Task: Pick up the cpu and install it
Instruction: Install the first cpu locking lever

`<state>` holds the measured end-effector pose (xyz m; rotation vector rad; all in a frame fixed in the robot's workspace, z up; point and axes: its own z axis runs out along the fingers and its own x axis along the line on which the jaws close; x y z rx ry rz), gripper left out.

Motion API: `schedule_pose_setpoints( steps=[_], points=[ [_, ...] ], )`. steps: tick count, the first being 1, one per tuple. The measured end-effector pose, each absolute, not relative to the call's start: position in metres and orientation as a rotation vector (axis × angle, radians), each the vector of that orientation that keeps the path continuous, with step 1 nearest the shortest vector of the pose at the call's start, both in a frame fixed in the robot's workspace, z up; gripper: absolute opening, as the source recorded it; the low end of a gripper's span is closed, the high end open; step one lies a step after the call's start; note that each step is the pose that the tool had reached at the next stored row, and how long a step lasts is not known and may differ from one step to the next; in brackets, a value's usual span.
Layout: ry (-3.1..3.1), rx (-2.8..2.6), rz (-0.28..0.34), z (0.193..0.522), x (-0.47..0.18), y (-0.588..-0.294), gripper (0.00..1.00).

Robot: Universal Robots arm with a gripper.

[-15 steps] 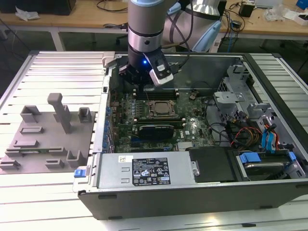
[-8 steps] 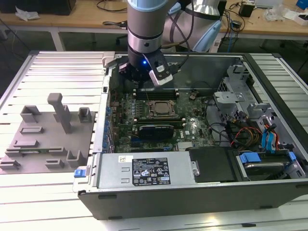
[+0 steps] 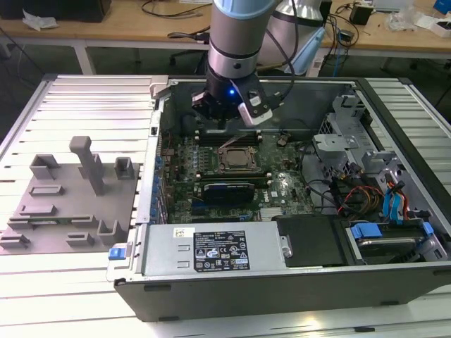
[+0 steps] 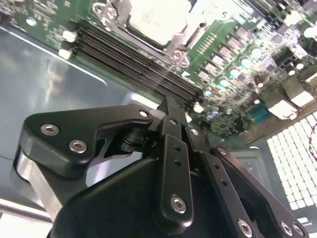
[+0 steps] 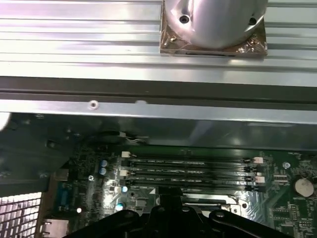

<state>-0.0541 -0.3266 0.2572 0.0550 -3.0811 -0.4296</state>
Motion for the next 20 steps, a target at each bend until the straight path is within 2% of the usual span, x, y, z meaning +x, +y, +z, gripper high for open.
schedule_pose_setpoints(
  steps=[20],
  points=[
    [-3.098,-0.235,-0.435,0.235,-0.051,-0.327,0.11]
  ],
)
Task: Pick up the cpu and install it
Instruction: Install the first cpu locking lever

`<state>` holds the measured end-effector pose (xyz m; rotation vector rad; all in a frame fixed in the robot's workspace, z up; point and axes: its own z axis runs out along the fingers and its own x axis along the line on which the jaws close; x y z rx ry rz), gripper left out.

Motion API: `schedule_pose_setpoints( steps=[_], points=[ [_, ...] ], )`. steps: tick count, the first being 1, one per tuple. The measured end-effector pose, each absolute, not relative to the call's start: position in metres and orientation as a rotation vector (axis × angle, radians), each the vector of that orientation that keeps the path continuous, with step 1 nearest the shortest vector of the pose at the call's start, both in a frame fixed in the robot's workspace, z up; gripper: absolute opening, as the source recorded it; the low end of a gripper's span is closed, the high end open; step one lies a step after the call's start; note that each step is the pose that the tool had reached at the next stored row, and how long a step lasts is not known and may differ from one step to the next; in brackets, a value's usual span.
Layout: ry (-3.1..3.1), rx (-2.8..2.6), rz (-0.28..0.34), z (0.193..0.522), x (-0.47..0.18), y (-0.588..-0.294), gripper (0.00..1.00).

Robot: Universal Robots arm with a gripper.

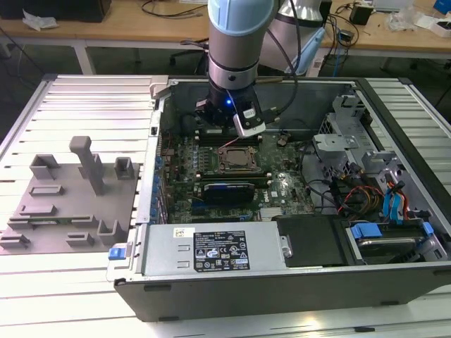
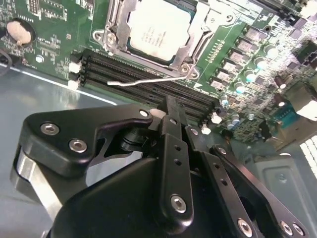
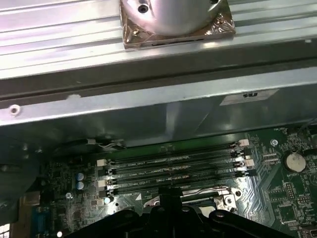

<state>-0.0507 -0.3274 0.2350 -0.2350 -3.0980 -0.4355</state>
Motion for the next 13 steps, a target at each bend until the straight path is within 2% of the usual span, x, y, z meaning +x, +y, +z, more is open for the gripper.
schedule_pose_setpoints(
  steps=[13],
  points=[
    [-3.127,-0.225,-0.443,0.2277,-0.0374,-0.3273,0.11]
  ],
)
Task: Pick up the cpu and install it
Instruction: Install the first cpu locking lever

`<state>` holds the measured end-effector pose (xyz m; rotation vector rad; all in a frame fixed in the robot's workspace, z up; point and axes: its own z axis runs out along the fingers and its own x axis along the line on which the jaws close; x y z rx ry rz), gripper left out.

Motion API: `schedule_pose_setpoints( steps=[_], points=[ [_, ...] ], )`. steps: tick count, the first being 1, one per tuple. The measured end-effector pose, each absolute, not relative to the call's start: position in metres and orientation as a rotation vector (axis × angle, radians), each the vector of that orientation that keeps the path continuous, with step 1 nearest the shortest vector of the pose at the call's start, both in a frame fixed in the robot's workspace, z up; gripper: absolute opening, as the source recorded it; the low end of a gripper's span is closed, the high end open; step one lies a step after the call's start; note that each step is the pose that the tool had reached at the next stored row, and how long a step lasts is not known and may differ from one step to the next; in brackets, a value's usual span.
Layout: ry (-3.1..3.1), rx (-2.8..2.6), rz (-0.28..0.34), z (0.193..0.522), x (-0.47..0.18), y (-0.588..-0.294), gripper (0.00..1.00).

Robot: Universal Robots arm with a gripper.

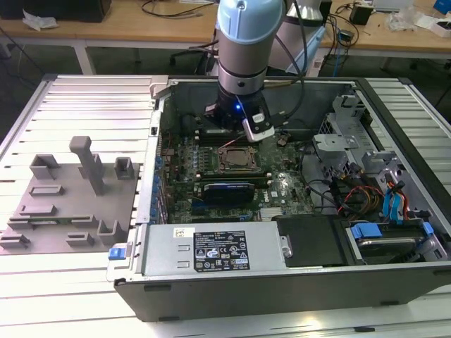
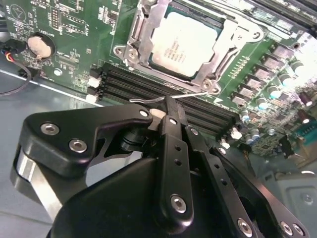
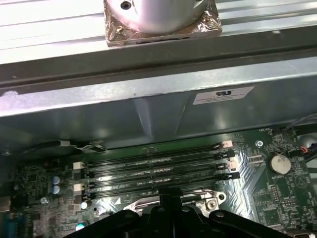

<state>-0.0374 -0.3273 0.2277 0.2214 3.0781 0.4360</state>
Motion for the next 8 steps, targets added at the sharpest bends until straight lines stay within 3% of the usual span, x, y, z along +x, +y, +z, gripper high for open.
schedule_pose_setpoints(
  steps=[8],
  points=[
    [3.081,0.104,0.439,0.2212,-0.0374,-0.3244,0.11]
  ],
)
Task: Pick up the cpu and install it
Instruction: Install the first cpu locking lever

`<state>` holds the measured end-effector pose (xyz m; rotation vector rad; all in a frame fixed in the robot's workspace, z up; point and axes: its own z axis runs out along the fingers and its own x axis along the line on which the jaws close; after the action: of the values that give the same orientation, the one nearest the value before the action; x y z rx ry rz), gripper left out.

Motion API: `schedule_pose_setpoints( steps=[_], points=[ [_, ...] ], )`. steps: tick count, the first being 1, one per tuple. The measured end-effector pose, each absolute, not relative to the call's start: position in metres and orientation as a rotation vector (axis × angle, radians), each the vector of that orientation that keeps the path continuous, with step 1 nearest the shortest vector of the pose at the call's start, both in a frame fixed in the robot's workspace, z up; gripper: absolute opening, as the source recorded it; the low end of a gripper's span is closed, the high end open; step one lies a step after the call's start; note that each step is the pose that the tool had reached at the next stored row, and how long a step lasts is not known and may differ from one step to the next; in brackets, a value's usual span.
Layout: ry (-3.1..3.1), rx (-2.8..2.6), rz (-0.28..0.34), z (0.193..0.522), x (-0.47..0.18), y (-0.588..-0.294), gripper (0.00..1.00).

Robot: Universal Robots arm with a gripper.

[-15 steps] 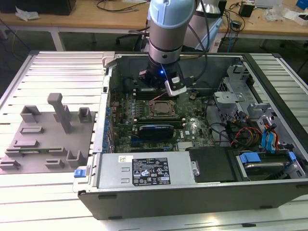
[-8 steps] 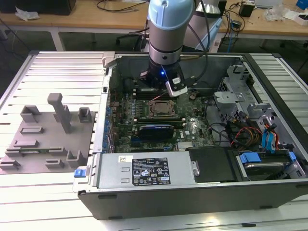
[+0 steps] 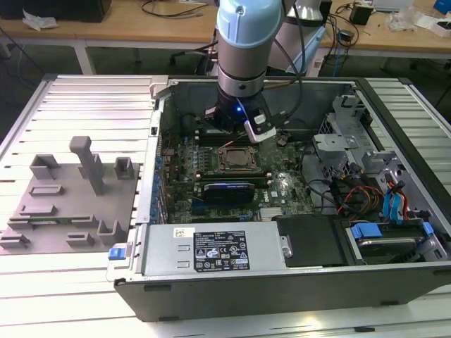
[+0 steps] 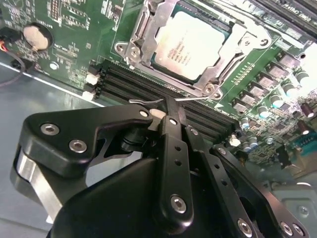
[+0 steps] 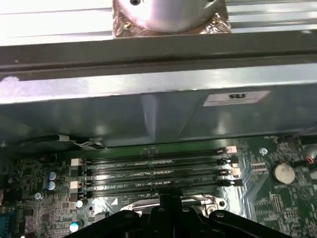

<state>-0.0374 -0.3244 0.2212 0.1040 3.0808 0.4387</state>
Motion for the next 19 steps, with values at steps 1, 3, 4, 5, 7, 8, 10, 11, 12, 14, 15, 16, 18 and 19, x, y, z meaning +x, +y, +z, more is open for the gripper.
schedule_pose_setpoints(
  steps=[1,3,4,5,7,8,10,11,12,14,15,16,18,19],
  points=[
    [3.083,0.081,0.440,0.220,-0.037,-0.323,0.11],
    [3.087,0.053,0.440,0.219,-0.037,-0.323,0.11],
    [3.087,0.048,0.440,0.219,-0.036,-0.323,0.11],
    [3.088,0.043,0.440,0.218,-0.033,-0.323,0.11],
    [3.088,0.039,0.440,0.218,-0.027,-0.323,0.11],
    [3.088,0.038,0.440,0.218,-0.027,-0.323,0.11],
    [3.088,0.038,0.440,0.218,-0.026,-0.323,0.11],
    [3.087,0.038,0.441,0.217,-0.026,-0.323,0.11],
    [3.084,0.037,0.439,0.217,-0.026,-0.323,0.11],
    [3.078,0.035,0.435,0.214,-0.026,-0.323,0.11],
    [3.078,0.035,0.431,0.213,-0.026,-0.323,0.11],
    [3.079,0.036,0.425,0.212,-0.026,-0.322,0.11],
    [3.081,0.035,0.409,0.211,-0.026,-0.319,0.11],
    [3.081,0.035,0.407,0.211,-0.027,-0.318,0.11]
  ],
)
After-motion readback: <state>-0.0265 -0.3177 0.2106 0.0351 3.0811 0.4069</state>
